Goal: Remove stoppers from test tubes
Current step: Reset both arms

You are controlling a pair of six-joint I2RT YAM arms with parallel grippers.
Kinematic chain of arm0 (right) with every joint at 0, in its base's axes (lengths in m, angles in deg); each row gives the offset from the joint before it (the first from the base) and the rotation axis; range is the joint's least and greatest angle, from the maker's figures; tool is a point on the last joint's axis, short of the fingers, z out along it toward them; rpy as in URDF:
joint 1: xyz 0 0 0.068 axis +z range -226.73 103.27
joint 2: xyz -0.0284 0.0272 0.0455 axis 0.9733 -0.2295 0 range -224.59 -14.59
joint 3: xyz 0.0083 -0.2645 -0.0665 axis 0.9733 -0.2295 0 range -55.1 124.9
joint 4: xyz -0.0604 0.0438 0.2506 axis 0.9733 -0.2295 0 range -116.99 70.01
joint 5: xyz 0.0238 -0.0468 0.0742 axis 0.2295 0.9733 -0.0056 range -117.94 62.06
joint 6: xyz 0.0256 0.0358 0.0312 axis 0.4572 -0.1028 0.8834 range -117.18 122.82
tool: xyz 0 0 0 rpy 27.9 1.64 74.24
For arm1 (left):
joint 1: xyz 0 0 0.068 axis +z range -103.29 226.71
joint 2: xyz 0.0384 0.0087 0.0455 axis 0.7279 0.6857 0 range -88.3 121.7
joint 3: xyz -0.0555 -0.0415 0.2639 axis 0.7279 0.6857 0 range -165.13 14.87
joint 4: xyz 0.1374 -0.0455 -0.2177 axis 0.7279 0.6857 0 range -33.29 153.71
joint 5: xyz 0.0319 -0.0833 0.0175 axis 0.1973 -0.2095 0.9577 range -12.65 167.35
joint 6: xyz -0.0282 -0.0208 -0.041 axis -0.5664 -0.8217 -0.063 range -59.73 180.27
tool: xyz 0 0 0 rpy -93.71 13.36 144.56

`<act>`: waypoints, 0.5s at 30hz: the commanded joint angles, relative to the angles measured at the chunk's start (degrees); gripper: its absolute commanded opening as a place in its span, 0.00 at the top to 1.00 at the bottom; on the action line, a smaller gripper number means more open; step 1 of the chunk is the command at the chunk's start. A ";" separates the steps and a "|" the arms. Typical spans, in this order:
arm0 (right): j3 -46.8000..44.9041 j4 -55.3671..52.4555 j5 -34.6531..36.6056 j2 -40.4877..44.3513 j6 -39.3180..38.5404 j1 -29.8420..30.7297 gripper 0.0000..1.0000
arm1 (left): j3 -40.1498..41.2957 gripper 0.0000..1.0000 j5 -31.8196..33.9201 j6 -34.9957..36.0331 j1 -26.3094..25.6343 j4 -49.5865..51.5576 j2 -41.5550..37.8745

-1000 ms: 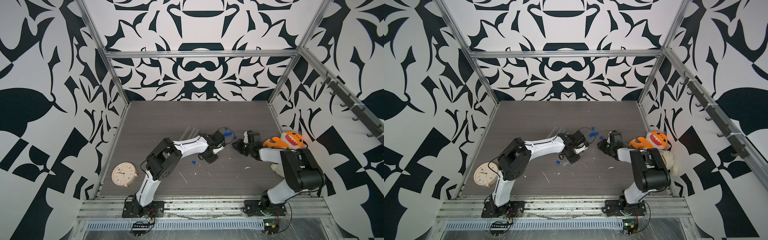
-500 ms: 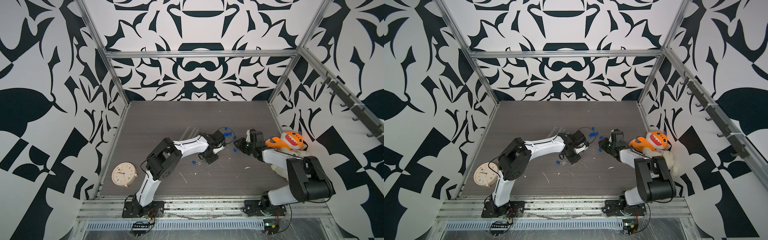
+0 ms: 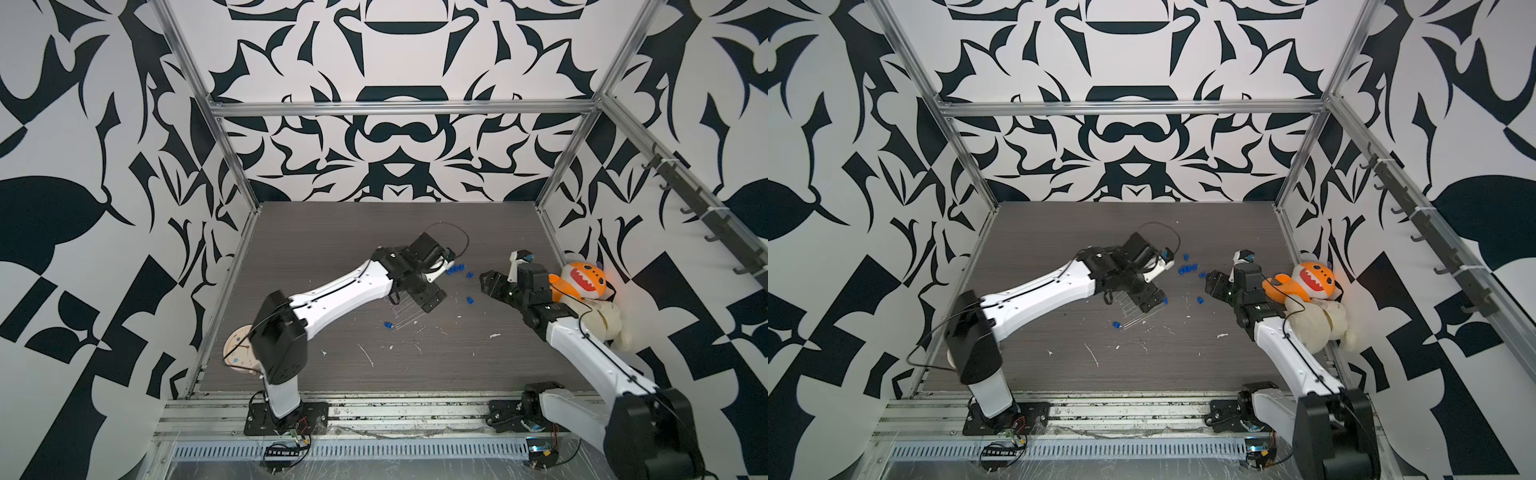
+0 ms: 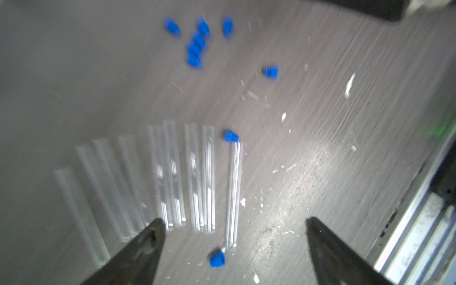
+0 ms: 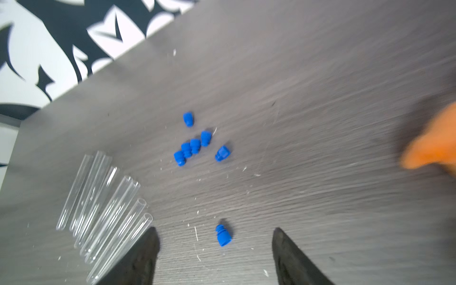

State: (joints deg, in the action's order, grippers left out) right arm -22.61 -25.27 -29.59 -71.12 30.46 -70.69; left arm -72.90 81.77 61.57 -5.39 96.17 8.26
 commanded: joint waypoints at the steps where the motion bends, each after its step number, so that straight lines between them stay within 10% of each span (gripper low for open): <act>1: -0.73 -0.29 7.64 6.10 -7.87 -1.18 0.00 | 7.37 0.01 4.94 -7.95 7.87 -5.09 -8.02; 7: -4.48 7.19 15.22 7.15 -8.28 -3.77 0.00 | 26.90 0.00 4.03 -25.53 33.89 -19.17 -26.38; 9: -9.69 17.68 8.01 7.66 -12.87 -4.86 0.00 | 30.68 0.00 8.53 -28.48 40.32 -20.92 -29.84; 15: -18.31 34.24 -0.37 4.92 -16.45 -6.52 0.00 | 43.30 0.00 26.17 -18.68 43.74 -33.81 -33.78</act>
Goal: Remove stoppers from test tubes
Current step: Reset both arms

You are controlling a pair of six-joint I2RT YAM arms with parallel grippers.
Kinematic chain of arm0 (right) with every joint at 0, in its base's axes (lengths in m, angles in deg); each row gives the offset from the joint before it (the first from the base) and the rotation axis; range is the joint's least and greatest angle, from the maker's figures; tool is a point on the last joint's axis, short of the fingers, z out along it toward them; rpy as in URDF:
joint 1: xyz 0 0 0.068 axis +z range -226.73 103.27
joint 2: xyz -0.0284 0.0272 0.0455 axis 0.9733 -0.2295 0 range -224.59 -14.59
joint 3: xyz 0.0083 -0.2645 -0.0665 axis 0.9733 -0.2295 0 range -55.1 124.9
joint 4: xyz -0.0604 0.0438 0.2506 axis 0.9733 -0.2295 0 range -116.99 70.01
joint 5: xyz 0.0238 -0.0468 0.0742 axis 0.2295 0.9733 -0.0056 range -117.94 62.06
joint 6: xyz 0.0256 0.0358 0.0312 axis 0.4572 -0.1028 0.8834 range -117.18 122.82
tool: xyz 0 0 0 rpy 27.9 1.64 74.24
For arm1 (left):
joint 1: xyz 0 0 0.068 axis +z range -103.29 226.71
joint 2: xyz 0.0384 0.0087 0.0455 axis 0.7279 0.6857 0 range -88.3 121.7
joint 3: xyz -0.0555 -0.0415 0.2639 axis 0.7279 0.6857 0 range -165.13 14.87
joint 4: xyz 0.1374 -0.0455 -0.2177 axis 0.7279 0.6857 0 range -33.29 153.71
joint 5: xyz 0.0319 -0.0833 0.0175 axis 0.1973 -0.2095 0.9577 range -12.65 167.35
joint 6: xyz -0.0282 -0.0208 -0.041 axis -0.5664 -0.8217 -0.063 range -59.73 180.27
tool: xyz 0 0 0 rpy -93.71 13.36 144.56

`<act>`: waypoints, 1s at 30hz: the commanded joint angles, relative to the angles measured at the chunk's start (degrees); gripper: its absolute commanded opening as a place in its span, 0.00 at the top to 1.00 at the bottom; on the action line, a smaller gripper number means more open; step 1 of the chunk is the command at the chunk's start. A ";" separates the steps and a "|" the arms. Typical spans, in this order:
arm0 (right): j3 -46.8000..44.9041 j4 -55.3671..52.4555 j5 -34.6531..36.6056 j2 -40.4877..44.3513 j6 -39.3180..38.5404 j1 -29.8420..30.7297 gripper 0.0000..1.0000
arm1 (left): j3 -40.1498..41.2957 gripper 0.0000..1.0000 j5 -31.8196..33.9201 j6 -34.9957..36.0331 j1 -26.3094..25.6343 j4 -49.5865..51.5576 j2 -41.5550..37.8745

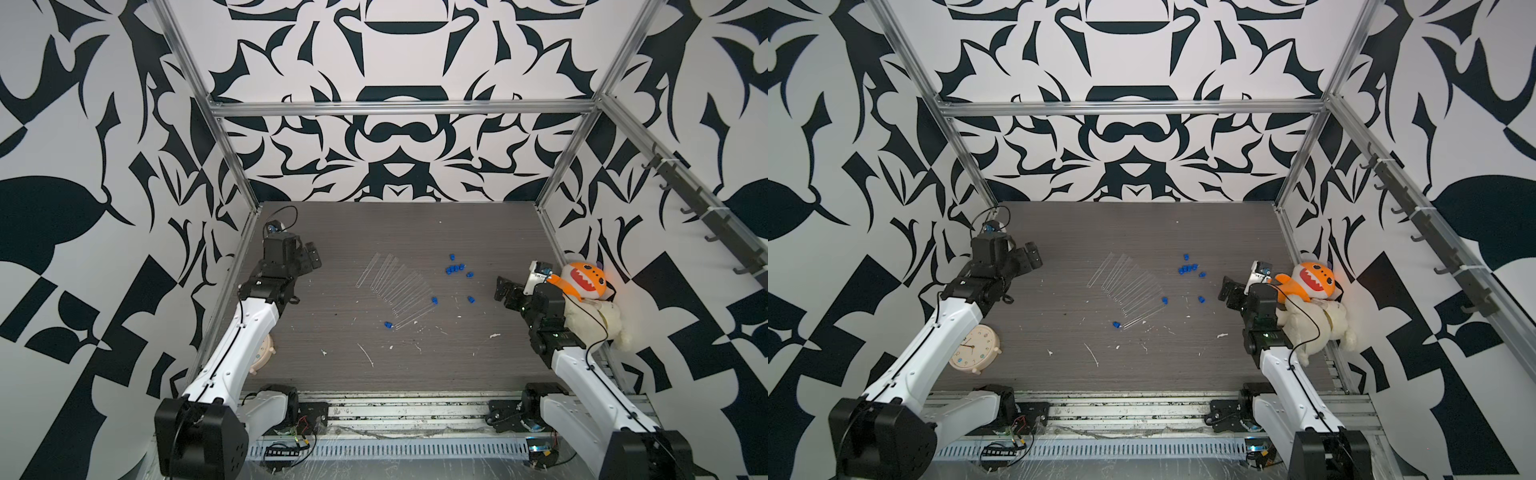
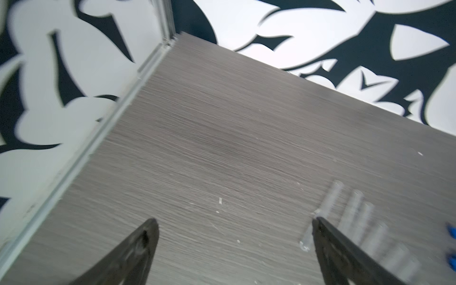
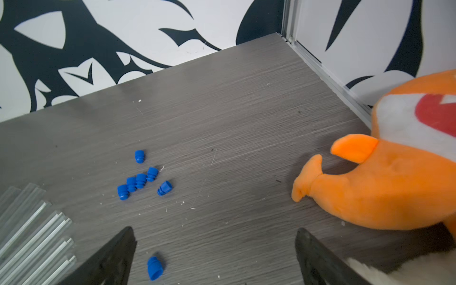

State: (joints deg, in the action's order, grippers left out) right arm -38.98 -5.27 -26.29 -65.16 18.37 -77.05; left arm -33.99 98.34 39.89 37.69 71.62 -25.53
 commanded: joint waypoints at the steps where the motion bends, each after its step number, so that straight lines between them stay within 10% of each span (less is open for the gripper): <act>1: -2.53 15.79 -2.79 -2.25 -5.42 -0.18 0.00 | 6.07 0.00 10.59 3.34 1.45 -11.37 0.44; 17: 0.51 45.97 -0.26 -39.20 -11.07 -0.32 0.00 | 20.08 0.00 14.45 11.90 4.36 -48.32 21.01; 30: 2.91 38.76 4.06 -37.82 -11.83 1.72 0.00 | 28.68 0.01 -0.99 14.43 9.68 -73.60 28.95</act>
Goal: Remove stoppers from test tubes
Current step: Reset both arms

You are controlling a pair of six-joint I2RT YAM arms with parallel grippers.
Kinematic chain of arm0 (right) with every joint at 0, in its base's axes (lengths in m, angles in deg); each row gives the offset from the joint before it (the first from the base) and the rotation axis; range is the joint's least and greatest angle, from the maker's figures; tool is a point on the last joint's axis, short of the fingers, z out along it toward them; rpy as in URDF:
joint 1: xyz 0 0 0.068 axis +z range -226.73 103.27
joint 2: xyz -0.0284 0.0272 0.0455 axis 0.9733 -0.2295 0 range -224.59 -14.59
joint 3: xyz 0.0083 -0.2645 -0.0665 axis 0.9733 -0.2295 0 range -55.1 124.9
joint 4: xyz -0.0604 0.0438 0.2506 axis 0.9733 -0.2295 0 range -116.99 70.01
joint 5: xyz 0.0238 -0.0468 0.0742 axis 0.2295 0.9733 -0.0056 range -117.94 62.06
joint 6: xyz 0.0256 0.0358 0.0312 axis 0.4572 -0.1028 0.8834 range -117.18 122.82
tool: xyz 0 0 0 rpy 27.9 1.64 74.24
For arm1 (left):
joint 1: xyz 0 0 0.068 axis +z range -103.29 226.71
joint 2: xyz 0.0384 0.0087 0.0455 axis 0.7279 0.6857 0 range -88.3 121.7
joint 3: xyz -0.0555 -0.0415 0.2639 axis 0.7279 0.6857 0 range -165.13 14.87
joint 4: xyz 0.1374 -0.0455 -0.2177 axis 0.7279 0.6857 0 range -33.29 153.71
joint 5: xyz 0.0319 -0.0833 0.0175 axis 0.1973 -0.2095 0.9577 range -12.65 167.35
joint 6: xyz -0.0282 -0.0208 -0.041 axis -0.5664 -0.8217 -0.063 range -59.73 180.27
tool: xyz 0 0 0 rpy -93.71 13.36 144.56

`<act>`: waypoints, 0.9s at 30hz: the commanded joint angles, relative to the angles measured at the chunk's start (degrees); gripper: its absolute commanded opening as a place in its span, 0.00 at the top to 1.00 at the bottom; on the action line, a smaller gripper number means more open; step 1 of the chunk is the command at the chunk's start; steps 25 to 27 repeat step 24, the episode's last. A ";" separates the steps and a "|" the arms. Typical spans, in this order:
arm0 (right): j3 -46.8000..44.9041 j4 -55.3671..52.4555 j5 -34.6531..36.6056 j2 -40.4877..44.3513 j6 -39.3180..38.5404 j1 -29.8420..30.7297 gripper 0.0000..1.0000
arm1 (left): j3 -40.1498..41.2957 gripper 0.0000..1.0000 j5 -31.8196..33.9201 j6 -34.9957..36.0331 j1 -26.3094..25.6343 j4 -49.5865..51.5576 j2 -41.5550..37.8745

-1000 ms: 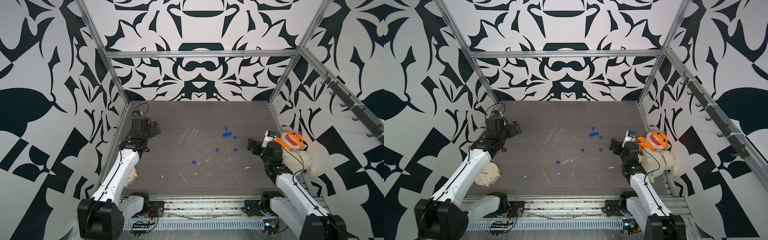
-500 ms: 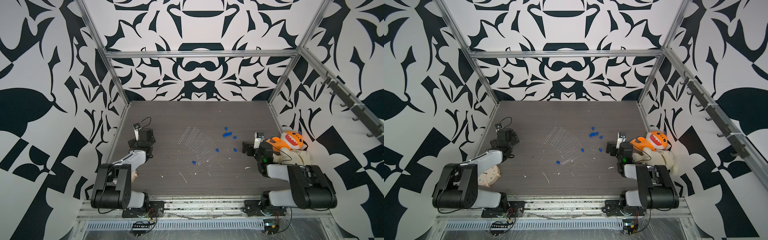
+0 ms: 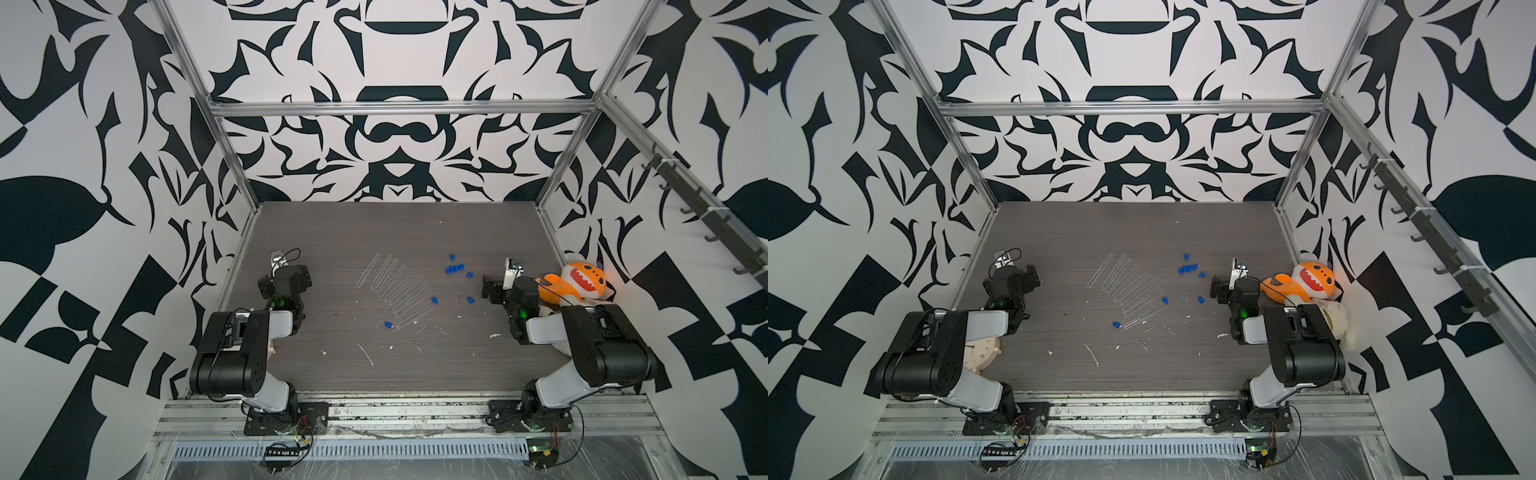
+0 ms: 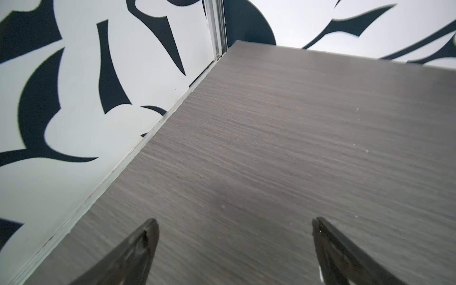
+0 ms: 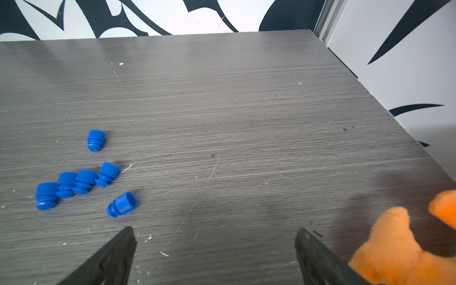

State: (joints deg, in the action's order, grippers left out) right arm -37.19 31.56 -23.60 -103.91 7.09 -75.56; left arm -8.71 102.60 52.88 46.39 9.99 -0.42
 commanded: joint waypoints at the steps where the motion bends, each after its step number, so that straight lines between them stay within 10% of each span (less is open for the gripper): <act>1: 1.16 1.97 1.37 0.91 -0.50 0.19 0.00 | 2.96 0.01 -5.54 1.23 0.98 -10.26 2.82; 27: 2.70 -0.18 -4.20 0.35 -3.55 0.32 0.00 | 2.41 0.01 -6.27 0.12 1.24 -5.75 1.21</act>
